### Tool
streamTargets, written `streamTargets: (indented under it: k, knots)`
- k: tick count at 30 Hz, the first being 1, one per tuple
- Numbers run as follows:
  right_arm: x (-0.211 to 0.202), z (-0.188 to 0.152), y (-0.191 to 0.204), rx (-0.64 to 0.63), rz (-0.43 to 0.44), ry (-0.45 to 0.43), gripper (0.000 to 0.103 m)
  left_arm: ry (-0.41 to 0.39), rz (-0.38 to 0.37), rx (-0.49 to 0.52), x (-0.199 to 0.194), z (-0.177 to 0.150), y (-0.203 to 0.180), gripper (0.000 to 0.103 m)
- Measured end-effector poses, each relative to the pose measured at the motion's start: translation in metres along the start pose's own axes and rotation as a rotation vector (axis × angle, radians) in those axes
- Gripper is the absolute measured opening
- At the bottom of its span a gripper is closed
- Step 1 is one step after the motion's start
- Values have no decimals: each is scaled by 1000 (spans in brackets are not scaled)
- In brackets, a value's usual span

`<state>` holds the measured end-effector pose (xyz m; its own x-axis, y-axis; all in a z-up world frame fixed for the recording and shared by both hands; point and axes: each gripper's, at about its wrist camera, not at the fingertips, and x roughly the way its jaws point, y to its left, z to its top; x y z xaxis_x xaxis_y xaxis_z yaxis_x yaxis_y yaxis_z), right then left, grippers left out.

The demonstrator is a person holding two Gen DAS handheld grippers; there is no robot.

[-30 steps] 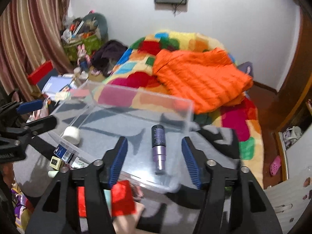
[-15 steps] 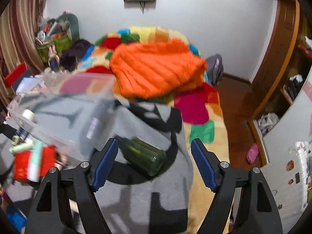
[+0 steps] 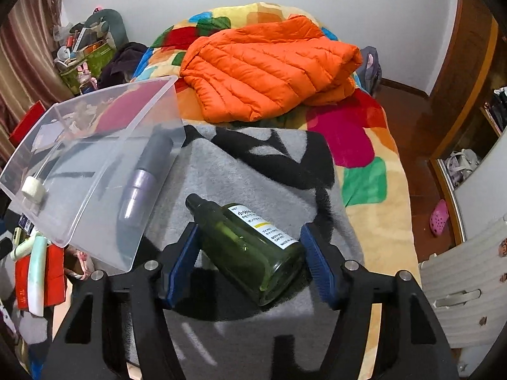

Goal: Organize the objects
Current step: 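Move the left gripper to the white dotted box while the right grasps the green bottle, then grasp the white dotted box with the left gripper while the right carries the green bottle into the box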

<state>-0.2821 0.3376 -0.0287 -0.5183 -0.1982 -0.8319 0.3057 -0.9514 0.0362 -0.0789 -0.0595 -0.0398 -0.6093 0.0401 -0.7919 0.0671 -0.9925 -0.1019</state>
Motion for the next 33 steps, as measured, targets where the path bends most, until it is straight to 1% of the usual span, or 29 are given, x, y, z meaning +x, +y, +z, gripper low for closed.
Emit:
streamTargets:
  k: [2, 4, 6, 7, 8, 15, 21, 24, 28, 30, 33]
  knots:
    - [-2, -2, 1, -7, -10, -12, 61, 4, -22, -20, 4, 0, 2, 68]
    - [-6, -4, 3, -10, -17, -22, 61, 1, -44, -38, 5, 1, 3, 62]
    - [-11, -7, 4, -9, -14, -27, 61, 1, -65, -43, 7, 1, 3, 47]
    - [-14, -9, 5, -7, -12, -32, 61, 5, -74, -43, 8, 1, 3, 42]
    - [-17, -10, 6, -6, -12, -36, 61, 9, -80, -43, 9, 0, 2, 36]
    - [-50, -23, 11, -9, -10, -95, 61, -14, -63, -51, 3, -6, 1, 34]
    - [-83, -29, 20, 20, 22, -163, 61, -72, -43, -53, -21, -2, 3, 33]
    - [-100, -27, 27, 19, 31, -211, 61, -115, -40, -52, -36, 5, 4, 33]
    - [-120, -18, 36, 15, 72, -266, 61, -167, -45, -45, -54, 17, 5, 33]
    - [-124, -13, 43, 5, 86, -282, 61, -191, -48, -41, -61, 26, 6, 33]
    - [-121, -5, 55, -7, 118, -275, 61, -226, -63, -33, -69, 40, 3, 33]
